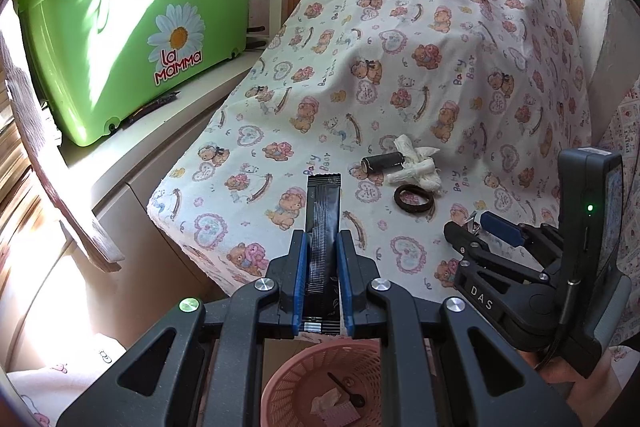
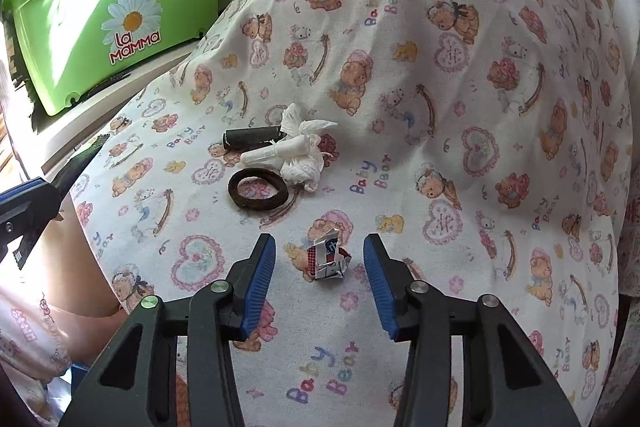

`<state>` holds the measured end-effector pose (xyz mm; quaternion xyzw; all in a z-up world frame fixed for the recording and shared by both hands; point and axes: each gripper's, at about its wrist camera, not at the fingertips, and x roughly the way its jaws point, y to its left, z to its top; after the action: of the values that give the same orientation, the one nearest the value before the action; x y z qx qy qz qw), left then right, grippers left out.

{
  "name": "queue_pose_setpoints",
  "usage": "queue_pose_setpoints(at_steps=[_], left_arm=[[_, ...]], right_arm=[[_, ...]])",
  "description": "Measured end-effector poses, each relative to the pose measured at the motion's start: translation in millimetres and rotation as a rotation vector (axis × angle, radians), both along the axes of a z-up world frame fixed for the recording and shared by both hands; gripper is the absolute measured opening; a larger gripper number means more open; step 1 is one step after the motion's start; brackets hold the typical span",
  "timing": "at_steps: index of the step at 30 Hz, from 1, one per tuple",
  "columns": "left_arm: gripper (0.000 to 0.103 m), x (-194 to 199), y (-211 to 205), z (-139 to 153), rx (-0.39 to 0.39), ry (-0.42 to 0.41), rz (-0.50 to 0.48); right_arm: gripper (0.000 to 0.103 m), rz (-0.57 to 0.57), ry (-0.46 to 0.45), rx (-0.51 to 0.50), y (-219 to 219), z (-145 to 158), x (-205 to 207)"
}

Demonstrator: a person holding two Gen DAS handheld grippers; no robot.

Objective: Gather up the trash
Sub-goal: 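Close the right gripper on the crumpled silver foil wrapper and lift it, then carry strap and foil over the pink wastebasket and open both grippers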

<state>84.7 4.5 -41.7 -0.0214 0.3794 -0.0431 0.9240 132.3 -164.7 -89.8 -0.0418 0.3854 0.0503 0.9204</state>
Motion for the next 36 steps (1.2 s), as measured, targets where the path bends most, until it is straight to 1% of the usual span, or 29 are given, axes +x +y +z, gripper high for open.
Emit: queue_pose_setpoints(at_steps=[3,4,5,7,12,17,19,25,28,31,36], left_arm=[[0.014,-3,-3,0,0.000,0.001,-0.012],[0.014,-5,-4,0,0.005,-0.001,-0.016],[0.014,-6,-4,0,0.006,-0.003,-0.017],[0.014,-7,-5,1,0.003,-0.001,-0.018],[0.014,-11,-6,3,-0.006,0.000,-0.022],[0.014,-18,-11,11,0.003,-0.015,-0.044],[0.014,-22,-13,15,0.008,-0.006,-0.058],[0.014,-48,-15,22,-0.003,0.007,-0.093],[0.014,-63,-13,19,0.000,0.010,-0.097],[0.014,-70,-9,10,-0.002,0.030,-0.094],[0.014,-71,-3,-12,-0.014,0.111,-0.088]], right_arm=[[0.036,-0.020,-0.003,0.015,-4,-2,1],[0.028,-0.027,-0.003,0.023,-6,-2,1],[0.022,-0.030,-0.003,0.034,-8,-2,0],[0.019,-0.035,-0.008,0.049,-12,-1,-3],[0.019,-0.042,-0.027,0.042,-15,5,-12],[0.019,-0.037,-0.046,0.069,-19,19,-29],[0.019,-0.029,-0.053,0.075,-20,26,-40],[0.019,0.049,-0.101,0.092,-11,56,-90],[0.019,0.066,-0.116,0.112,-3,65,-113],[0.019,0.082,-0.103,0.141,4,65,-133],[0.019,0.122,-0.066,0.112,17,51,-156]])
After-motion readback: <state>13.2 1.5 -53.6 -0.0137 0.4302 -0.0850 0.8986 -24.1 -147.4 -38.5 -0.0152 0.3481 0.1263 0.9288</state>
